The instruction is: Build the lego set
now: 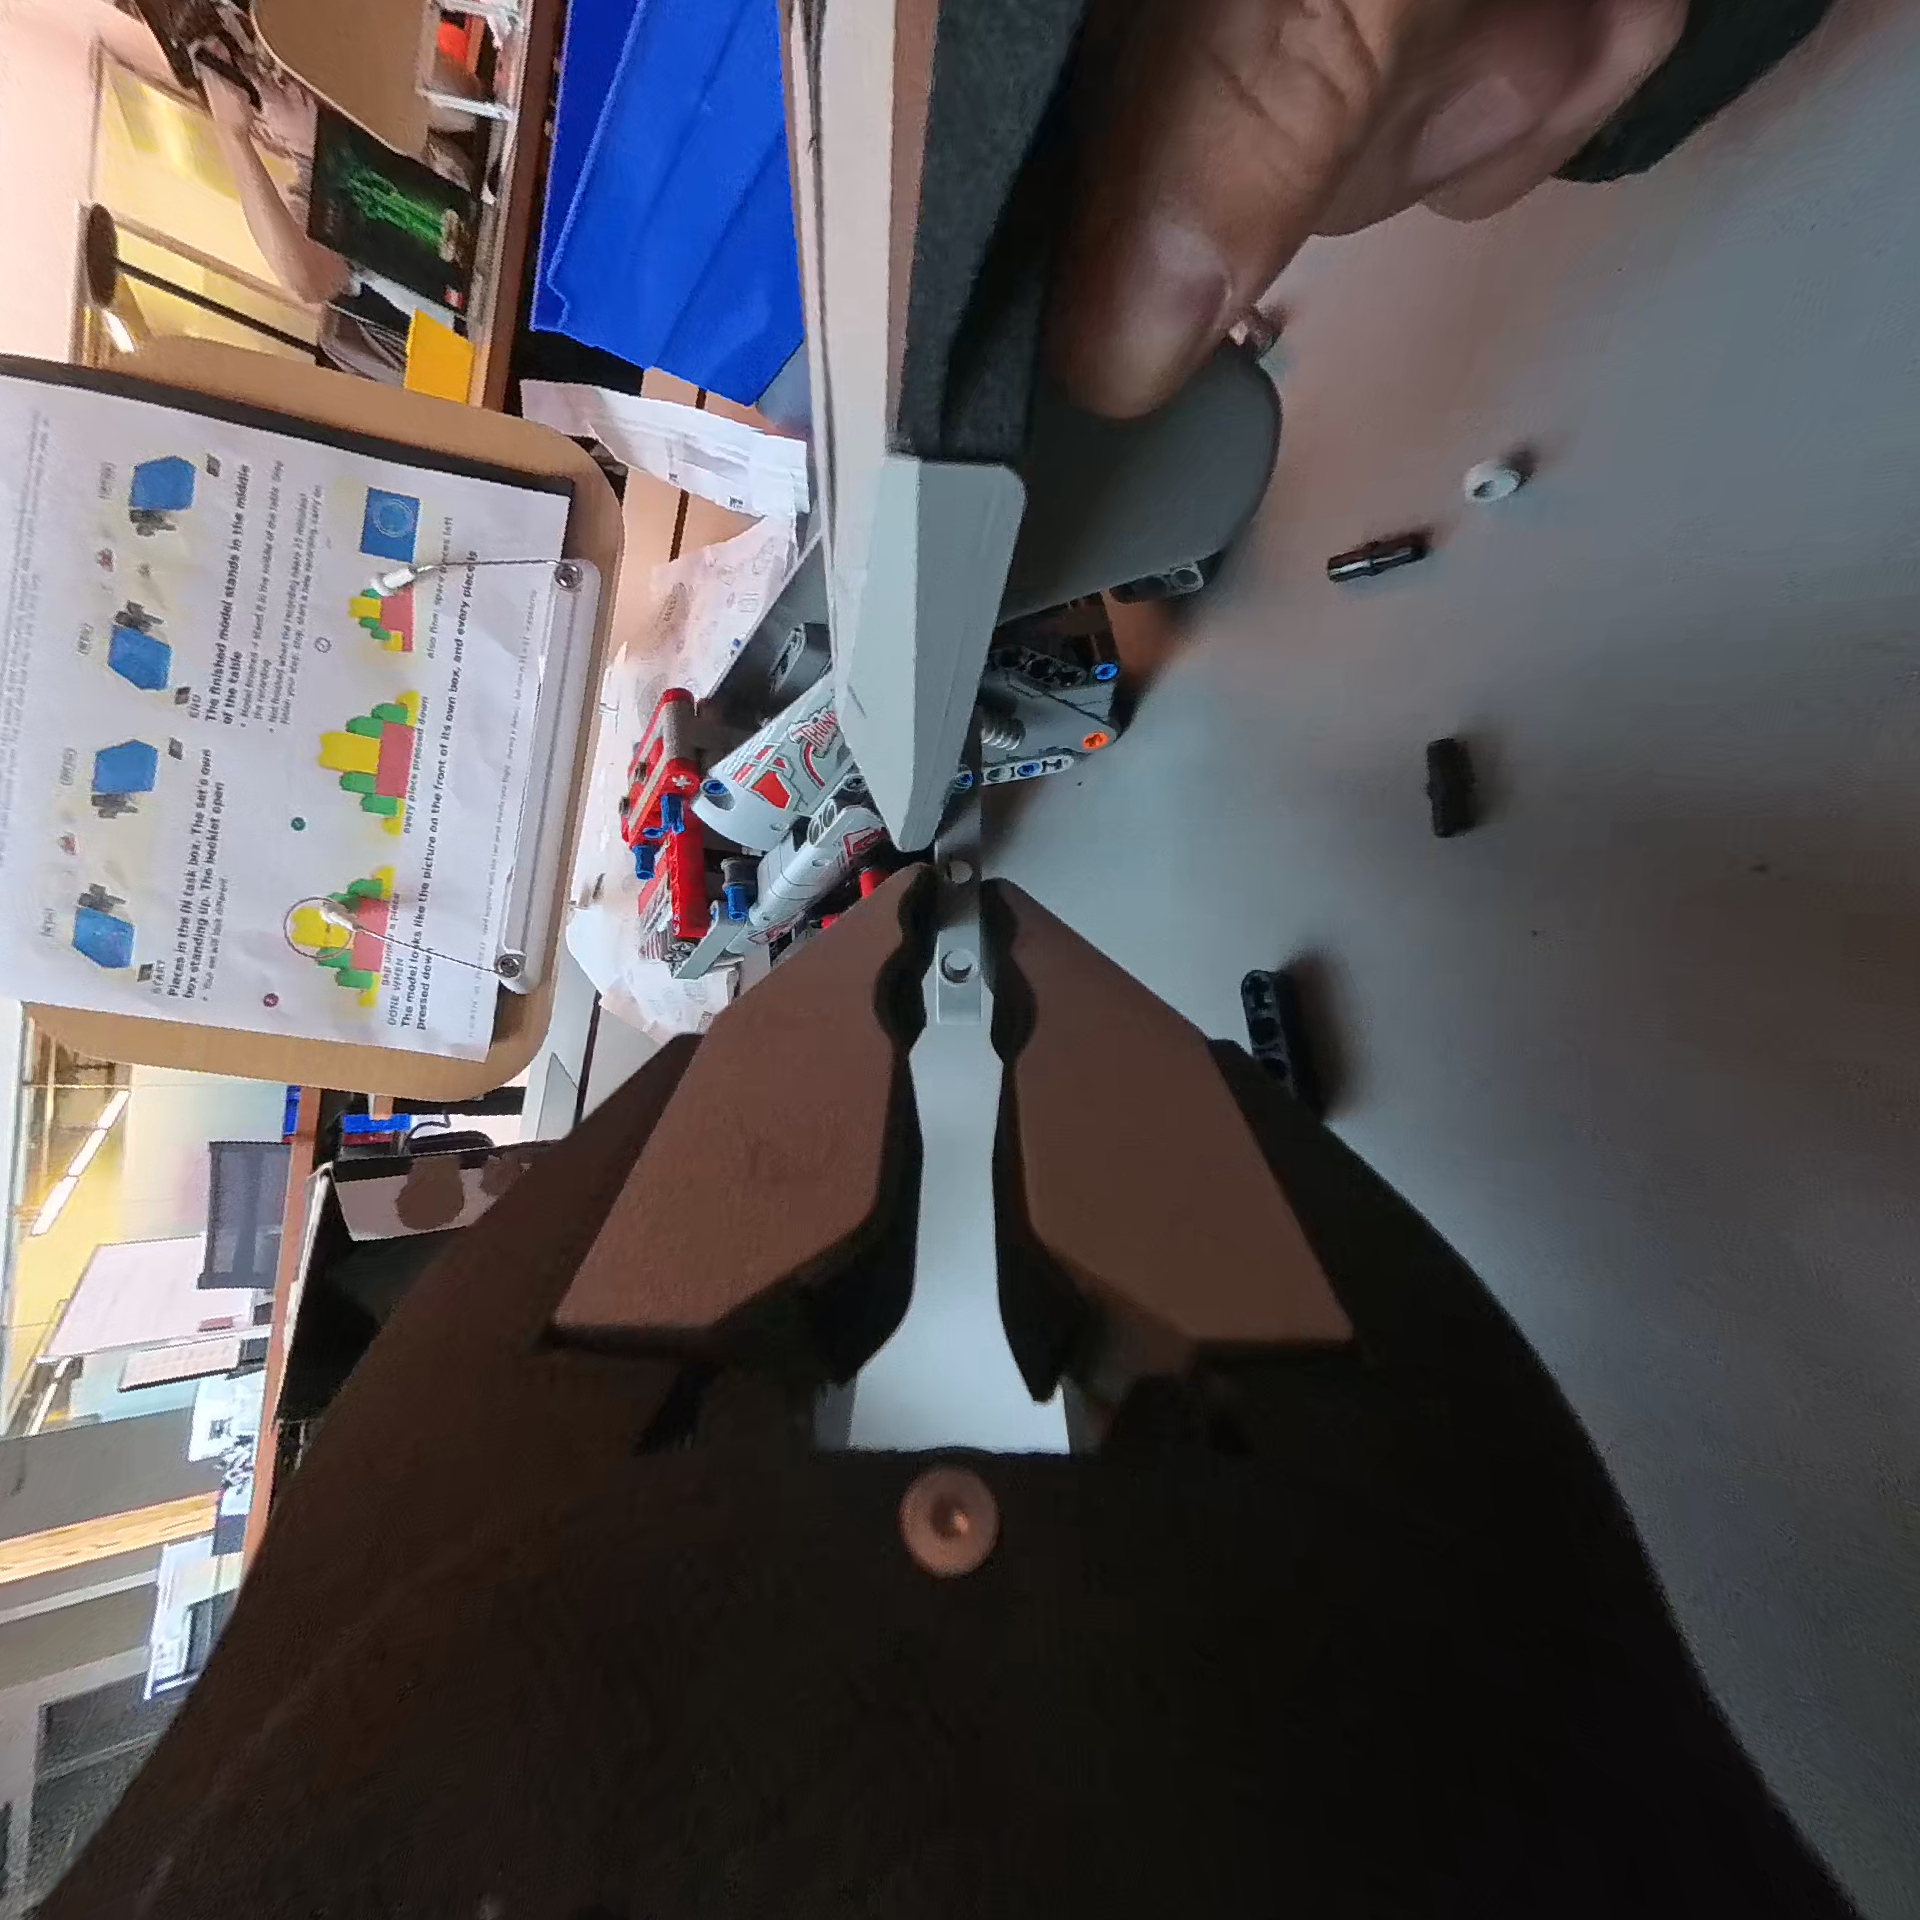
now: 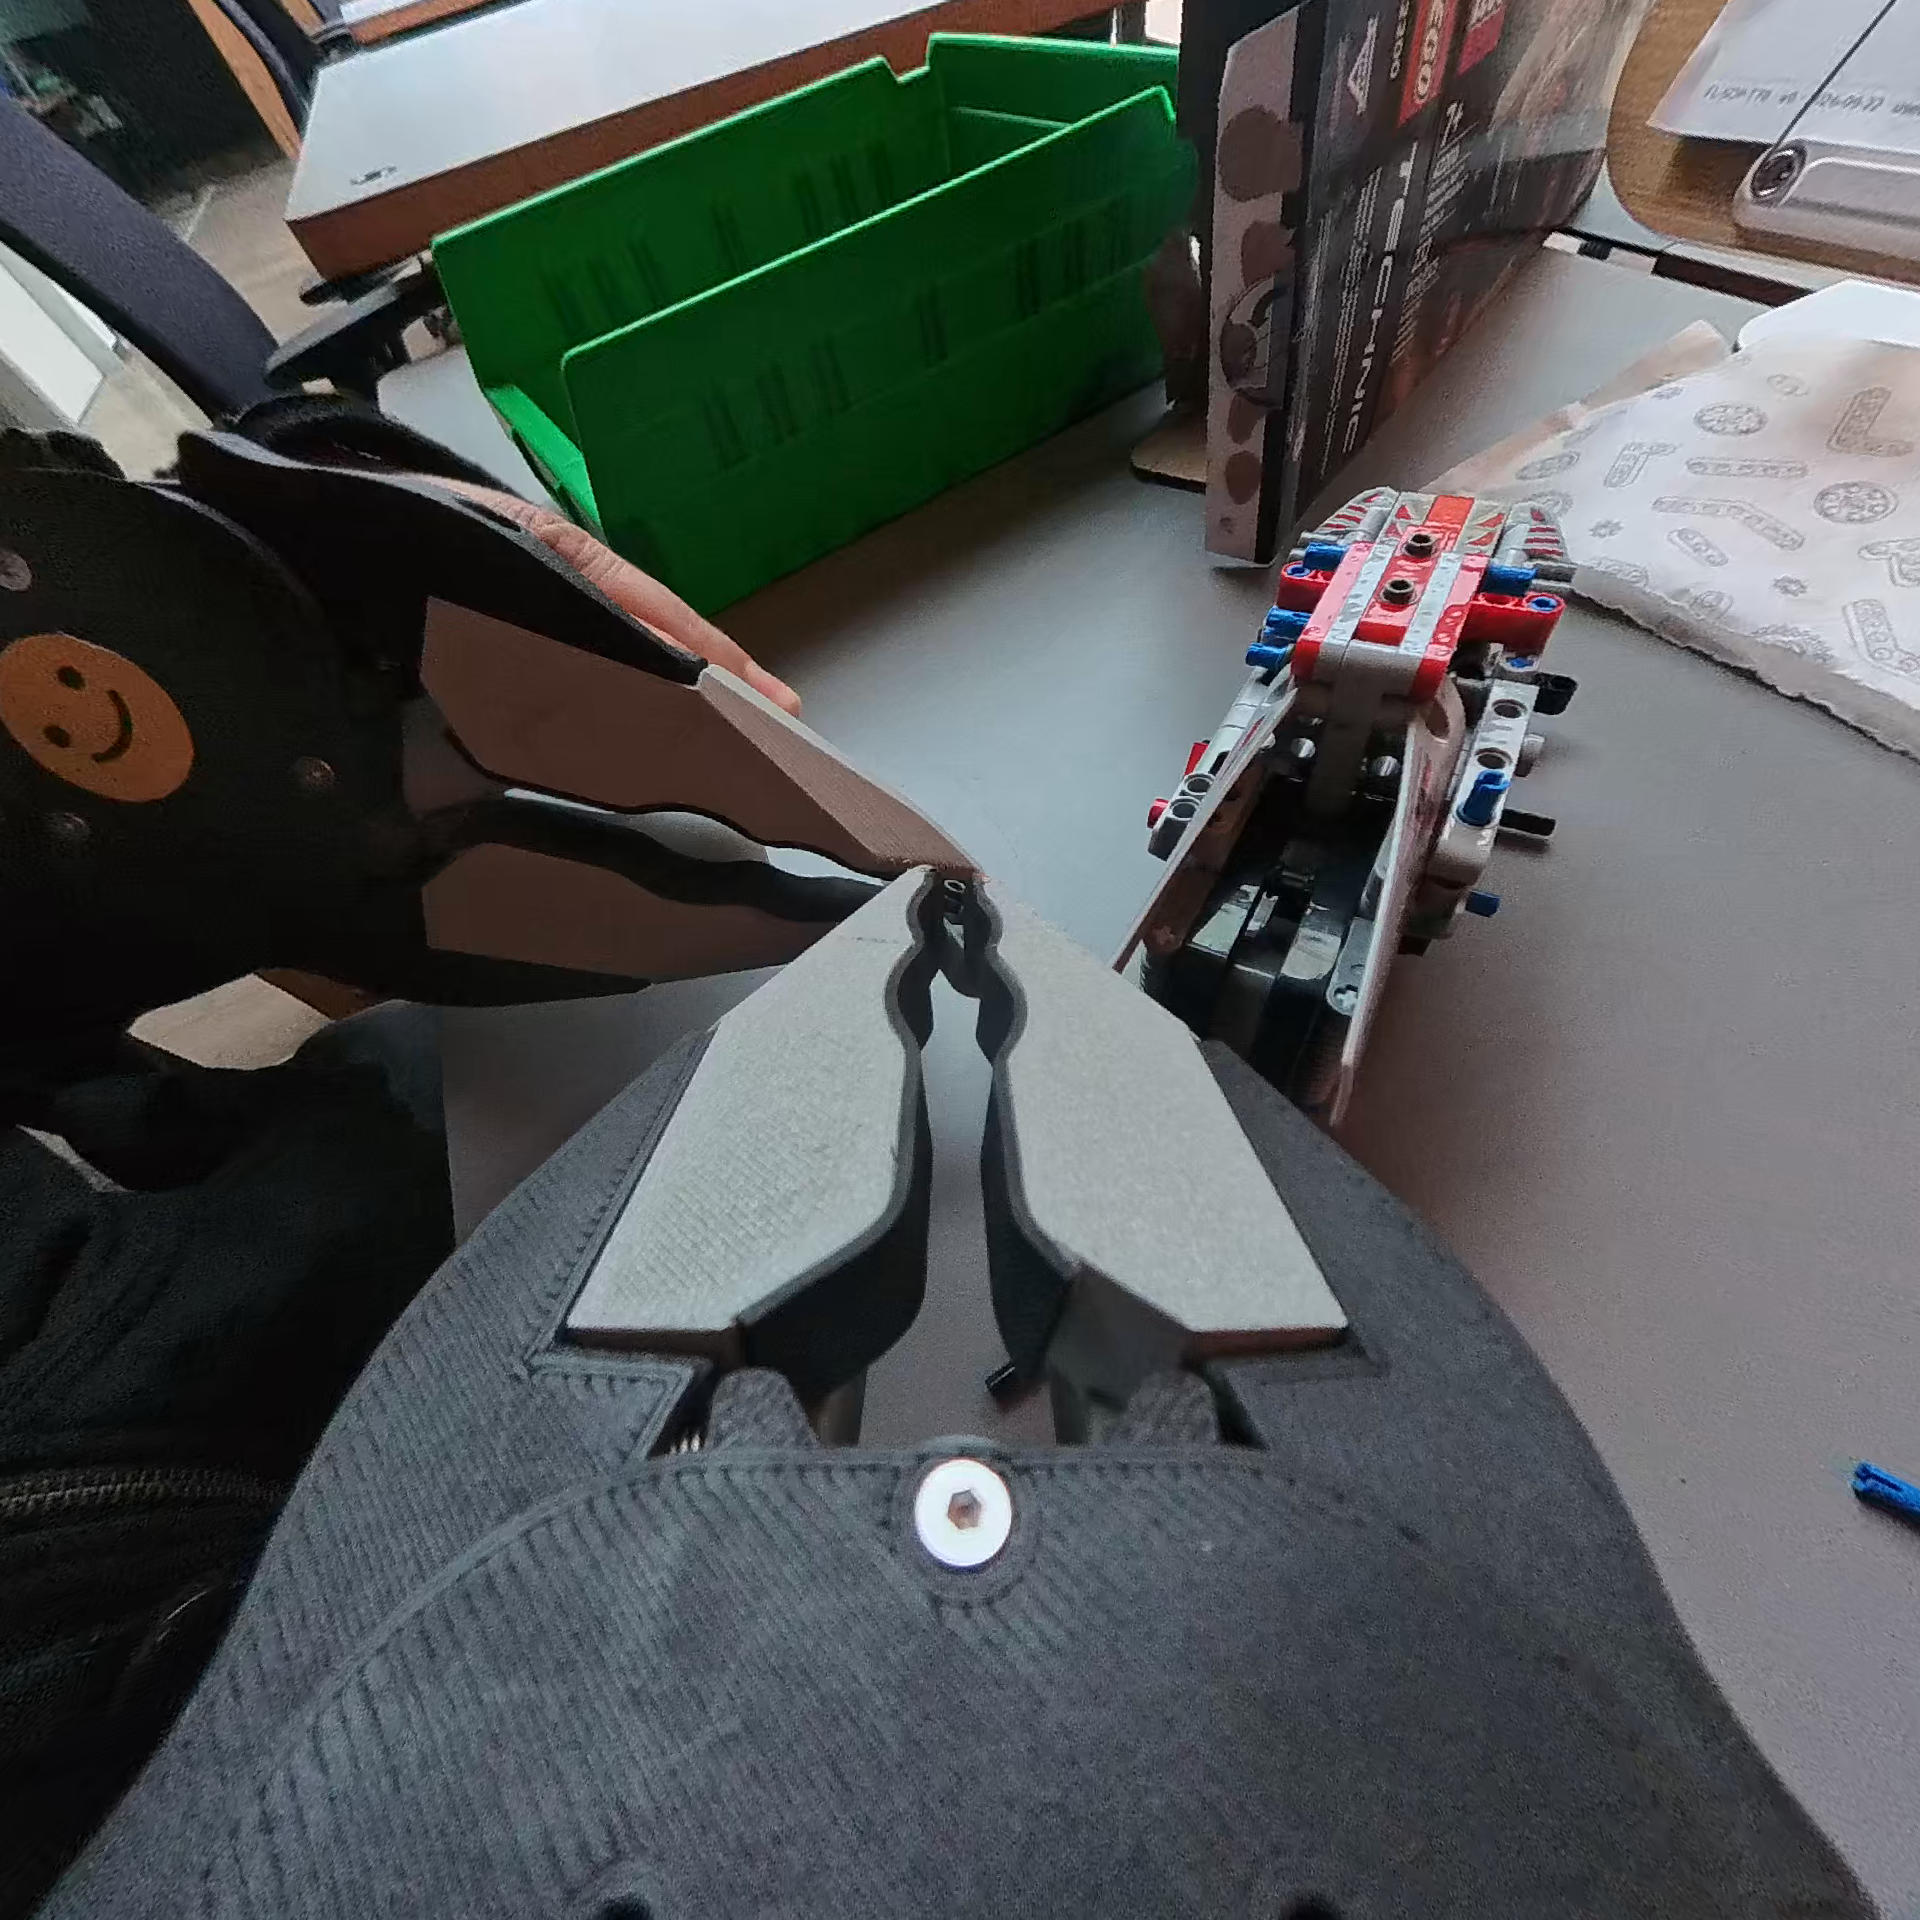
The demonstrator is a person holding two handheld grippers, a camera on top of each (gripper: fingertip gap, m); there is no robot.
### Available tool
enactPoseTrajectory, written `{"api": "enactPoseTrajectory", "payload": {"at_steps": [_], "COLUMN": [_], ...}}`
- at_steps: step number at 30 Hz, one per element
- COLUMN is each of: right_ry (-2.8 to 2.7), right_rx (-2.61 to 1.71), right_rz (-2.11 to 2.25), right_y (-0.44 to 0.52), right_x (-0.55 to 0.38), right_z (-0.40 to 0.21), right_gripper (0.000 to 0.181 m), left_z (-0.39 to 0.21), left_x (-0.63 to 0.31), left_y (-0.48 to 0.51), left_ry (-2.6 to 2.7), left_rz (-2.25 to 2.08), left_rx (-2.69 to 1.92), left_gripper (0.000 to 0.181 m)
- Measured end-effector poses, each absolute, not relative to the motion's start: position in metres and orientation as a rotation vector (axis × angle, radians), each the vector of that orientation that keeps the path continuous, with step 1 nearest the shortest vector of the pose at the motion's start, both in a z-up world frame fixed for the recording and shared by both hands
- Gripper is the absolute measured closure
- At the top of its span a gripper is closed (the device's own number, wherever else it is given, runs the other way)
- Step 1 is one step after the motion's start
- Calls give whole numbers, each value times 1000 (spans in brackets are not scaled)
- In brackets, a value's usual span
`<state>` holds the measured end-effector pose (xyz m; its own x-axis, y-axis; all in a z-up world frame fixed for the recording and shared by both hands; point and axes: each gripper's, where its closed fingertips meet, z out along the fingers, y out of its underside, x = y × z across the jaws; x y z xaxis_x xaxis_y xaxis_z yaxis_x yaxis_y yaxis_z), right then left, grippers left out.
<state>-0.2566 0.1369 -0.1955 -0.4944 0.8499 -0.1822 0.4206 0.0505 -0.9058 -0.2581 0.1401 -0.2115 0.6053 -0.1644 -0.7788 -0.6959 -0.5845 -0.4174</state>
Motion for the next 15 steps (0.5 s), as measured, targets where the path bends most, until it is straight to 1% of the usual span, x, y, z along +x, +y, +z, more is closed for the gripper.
{"api": "enactPoseTrajectory", "payload": {"at_steps": [15], "right_ry": [-1882], "right_rx": [-1294], "right_rz": [1465], "right_y": [139], "right_x": [-258], "right_z": [-193], "right_gripper": [181], "left_z": [-210], "left_x": [-258], "left_y": [141], "left_ry": [580], "left_rz": [843], "left_rx": [-2104], "left_gripper": [176]}}
